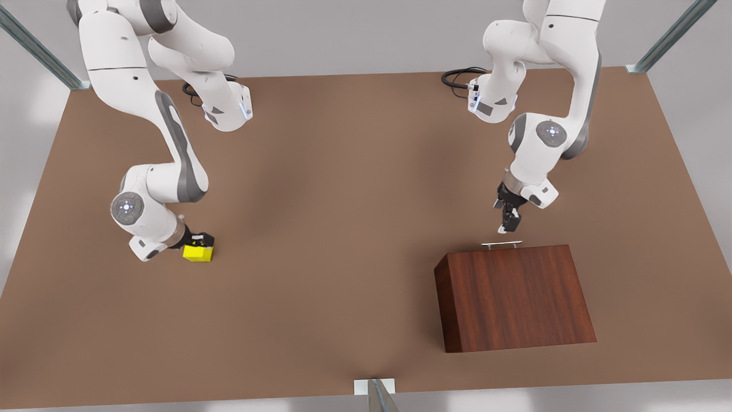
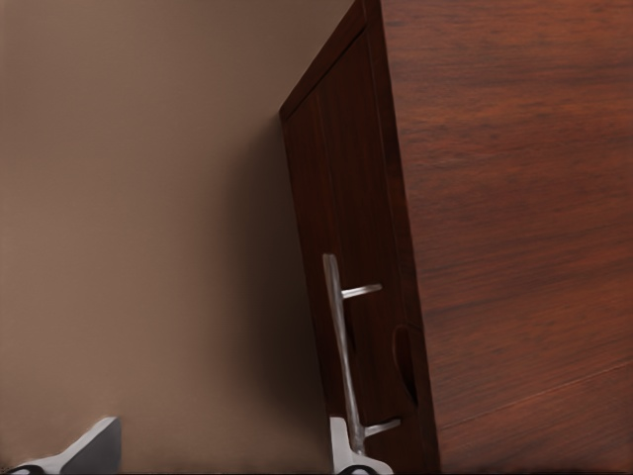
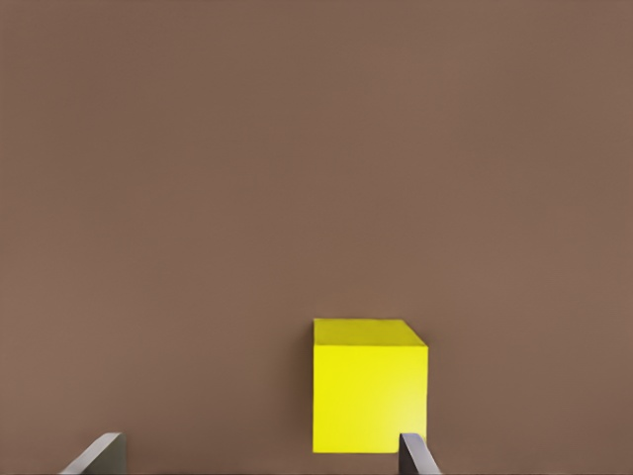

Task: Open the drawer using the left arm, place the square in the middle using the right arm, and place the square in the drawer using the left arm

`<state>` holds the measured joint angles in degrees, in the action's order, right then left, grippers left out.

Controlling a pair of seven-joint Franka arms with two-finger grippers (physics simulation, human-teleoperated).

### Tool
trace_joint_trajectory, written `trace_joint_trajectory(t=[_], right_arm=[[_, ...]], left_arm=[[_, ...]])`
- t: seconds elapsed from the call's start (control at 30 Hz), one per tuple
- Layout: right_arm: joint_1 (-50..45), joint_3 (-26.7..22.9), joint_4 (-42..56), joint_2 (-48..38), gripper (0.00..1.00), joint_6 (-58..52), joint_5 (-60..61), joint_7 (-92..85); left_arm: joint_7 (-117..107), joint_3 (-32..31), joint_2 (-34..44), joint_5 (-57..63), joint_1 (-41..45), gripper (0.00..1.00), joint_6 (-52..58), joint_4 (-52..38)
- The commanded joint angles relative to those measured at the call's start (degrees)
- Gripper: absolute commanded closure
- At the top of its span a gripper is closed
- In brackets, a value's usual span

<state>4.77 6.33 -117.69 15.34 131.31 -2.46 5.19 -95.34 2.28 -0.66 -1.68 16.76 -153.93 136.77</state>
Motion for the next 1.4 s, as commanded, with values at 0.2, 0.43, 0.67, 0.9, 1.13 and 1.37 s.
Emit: trace_joint_trajectory(t=[0.2,0.43,0.67,0.9,1.13,1.37], right_arm=[[1.91,0.09,-1.05,0.74,0.00,0.44,0.09,-0.70],[3.15,0.09,-2.46,1.97,0.00,3.78,0.09,-0.97],[5.08,0.09,-2.55,4.61,0.00,4.57,0.09,-2.55],[6.04,0.09,-3.51,5.40,0.00,5.10,0.09,-6.86],[4.99,0.18,-3.34,6.54,0.00,4.92,0.09,-6.68],[4.72,0.00,-3.43,8.13,0.00,6.68,-0.35,-7.21]], left_arm=[[-0.11,0.18,-2.77,3.97,-4.01,0.00,-6.29,0.25],[-0.11,0.18,-4.35,4.14,-4.01,0.00,-6.99,0.08],[-0.11,0.09,-6.20,4.14,-4.01,0.00,-9.10,0.08],[-0.11,0.18,-6.73,4.14,-4.01,0.00,-8.93,-0.01],[-0.20,0.09,-6.55,3.70,-4.01,0.00,-7.17,0.16],[-1.69,0.09,-4.53,3.61,-3.93,0.00,-1.72,0.25]])
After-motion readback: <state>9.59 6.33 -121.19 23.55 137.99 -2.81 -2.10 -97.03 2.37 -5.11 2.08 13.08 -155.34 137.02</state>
